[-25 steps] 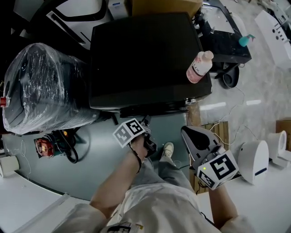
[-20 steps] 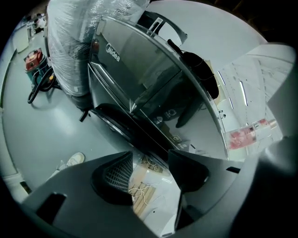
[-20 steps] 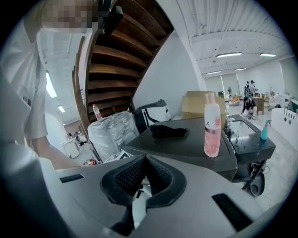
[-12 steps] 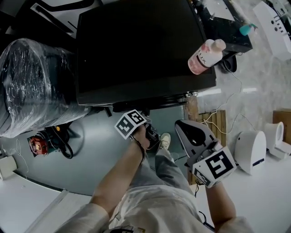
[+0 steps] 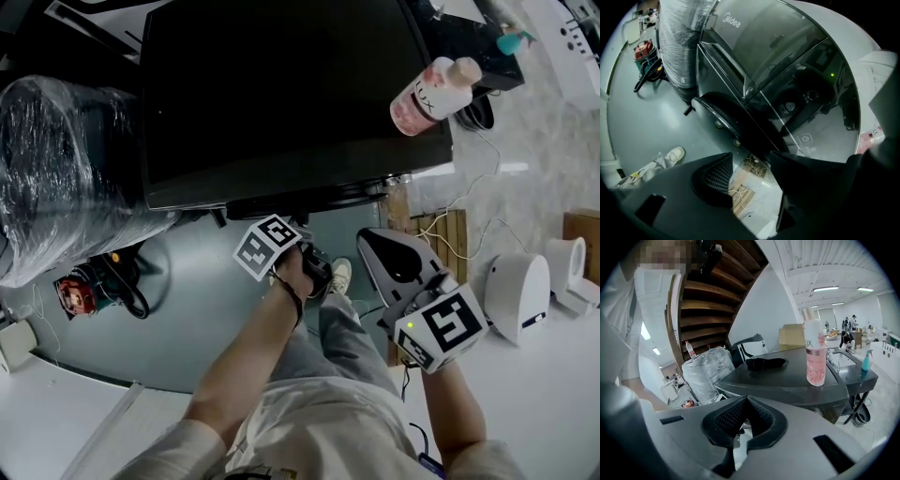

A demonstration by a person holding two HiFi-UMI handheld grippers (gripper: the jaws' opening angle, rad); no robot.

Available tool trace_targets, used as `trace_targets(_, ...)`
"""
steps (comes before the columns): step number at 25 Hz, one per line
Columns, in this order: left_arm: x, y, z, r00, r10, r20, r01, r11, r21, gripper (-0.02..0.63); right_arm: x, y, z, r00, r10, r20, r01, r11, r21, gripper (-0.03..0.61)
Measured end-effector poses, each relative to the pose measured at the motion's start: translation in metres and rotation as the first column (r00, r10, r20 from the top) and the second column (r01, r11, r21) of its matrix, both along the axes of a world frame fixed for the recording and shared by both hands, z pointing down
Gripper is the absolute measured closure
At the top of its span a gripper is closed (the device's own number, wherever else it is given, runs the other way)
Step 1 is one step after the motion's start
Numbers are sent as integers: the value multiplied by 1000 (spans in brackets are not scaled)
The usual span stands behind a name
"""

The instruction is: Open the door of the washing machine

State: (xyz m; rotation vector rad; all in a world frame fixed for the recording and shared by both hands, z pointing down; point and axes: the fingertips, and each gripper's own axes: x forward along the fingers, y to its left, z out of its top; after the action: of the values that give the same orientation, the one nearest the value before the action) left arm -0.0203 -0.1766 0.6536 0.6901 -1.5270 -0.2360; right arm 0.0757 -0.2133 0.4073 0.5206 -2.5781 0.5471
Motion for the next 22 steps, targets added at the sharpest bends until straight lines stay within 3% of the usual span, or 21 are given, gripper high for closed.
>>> trace_targets(10,5,-19,20,997,-49,-61,47,999,-26,347,2,6,15,1000,10,-18,-11,999,-41,556)
trace_targets(22,2,-18,18,999,-29,-36,28,999,-30,357,9,16,26,999,21,-30,-23,997,-73,557)
